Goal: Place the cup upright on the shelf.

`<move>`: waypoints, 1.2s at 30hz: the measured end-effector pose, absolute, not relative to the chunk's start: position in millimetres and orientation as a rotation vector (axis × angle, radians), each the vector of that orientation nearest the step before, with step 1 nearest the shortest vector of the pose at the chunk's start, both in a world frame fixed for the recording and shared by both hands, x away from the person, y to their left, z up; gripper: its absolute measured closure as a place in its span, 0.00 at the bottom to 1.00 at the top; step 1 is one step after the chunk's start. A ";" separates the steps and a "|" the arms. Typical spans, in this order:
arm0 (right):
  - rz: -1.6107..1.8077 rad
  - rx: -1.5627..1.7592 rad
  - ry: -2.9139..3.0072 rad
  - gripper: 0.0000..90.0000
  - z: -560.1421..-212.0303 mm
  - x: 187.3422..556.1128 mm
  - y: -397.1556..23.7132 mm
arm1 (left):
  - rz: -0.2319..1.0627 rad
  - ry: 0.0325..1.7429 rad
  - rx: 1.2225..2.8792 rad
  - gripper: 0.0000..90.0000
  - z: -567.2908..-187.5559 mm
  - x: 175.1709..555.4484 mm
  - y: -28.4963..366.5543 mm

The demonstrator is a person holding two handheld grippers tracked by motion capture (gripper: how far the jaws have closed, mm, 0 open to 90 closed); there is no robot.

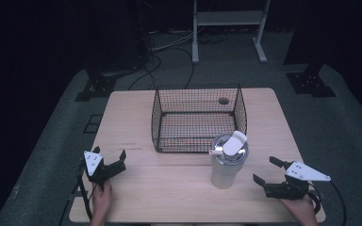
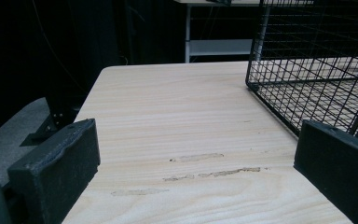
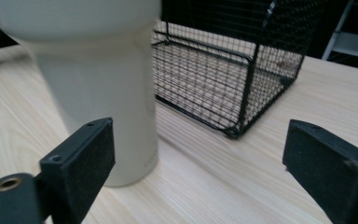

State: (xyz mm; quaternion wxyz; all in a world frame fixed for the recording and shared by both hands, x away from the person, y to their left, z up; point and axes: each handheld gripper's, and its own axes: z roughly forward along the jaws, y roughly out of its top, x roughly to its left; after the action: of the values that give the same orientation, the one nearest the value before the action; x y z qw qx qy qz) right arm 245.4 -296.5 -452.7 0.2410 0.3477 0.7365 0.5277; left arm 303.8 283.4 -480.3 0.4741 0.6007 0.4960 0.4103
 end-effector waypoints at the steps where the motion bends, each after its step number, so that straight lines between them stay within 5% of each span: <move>1: 1.450 0.944 2.016 0.07 -451.3 244.1 -295.4 | 1.003 1.214 1.470 0.00 -480.3 303.8 283.3; 36: 1.519 0.853 2.118 0.03 -440.1 232.8 -241.0 | 0.996 1.205 1.469 0.00 -480.5 303.9 283.8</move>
State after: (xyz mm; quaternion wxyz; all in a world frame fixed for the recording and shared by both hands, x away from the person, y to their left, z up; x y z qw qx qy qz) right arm 232.8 -241.0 -440.1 0.1985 0.3047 0.7570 0.5429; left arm 303.9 283.8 -480.5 0.4779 0.6014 0.4937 0.4078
